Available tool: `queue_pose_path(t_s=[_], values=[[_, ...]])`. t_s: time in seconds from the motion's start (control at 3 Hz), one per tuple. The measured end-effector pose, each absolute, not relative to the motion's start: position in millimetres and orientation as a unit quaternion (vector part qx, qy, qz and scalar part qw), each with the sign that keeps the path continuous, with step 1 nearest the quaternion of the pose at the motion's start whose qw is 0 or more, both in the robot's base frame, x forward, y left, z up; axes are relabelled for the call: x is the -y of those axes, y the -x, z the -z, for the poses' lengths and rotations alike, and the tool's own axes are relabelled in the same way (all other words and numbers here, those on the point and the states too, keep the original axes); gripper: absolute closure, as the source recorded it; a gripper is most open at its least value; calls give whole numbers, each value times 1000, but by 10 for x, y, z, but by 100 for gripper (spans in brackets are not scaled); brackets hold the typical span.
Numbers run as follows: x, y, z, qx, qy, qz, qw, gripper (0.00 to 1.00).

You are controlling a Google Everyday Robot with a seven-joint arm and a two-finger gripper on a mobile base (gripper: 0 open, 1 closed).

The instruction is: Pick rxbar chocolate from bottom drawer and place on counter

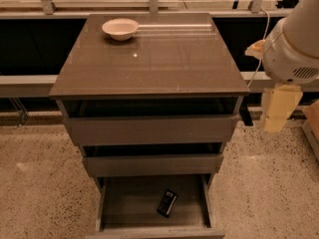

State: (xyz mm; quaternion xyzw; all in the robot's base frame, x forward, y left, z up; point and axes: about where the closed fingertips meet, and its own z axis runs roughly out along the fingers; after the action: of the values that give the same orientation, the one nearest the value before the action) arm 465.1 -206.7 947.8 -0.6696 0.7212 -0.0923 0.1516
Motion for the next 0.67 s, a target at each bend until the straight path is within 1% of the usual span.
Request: queue_pose_path(t_s=[0.33,0.67], values=[[1950,-4826,-8533,-657,737,106,120,0],[1950,-4829,-8582,-658,735,107,122,0]])
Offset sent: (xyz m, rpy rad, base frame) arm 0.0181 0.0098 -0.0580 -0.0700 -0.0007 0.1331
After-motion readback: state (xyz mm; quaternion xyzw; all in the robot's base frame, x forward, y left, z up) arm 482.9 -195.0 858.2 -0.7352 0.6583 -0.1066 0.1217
